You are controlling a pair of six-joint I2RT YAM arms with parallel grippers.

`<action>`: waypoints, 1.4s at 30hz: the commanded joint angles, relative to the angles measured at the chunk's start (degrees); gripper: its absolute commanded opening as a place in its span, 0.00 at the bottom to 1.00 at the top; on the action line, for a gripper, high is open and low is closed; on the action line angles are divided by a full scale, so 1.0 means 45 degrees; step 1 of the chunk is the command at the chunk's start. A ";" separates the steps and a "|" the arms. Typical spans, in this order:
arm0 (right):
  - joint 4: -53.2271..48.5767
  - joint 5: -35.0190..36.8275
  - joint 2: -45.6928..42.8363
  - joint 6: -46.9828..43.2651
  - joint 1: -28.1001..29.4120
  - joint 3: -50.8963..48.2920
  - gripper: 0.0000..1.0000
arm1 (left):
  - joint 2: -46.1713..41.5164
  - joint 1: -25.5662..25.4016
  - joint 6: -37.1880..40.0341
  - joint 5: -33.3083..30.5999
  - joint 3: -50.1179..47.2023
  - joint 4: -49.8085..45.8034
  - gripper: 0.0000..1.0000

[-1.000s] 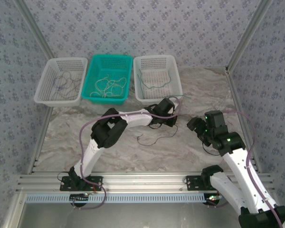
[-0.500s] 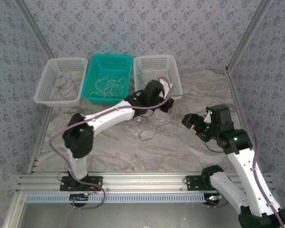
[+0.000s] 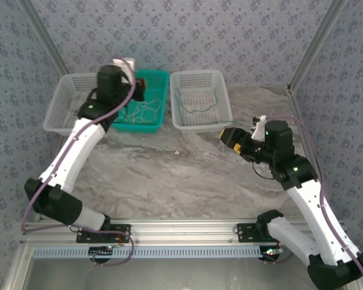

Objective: Untangle the cables

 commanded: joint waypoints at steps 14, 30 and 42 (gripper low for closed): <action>0.0907 0.1729 0.1889 -0.0738 0.2872 0.1214 0.84 | 0.0313 0.6458 0.0602 0.0394 0.2682 0.0245 0.00; 0.0282 0.2453 0.2490 -0.0667 0.3591 0.1877 0.84 | 0.3847 0.7295 0.1829 -0.0214 0.6614 -0.0391 0.00; 0.0198 0.2826 0.2340 -0.0603 0.3838 0.1743 0.84 | 0.6496 0.7975 0.0172 -0.0095 0.6437 -0.2419 0.32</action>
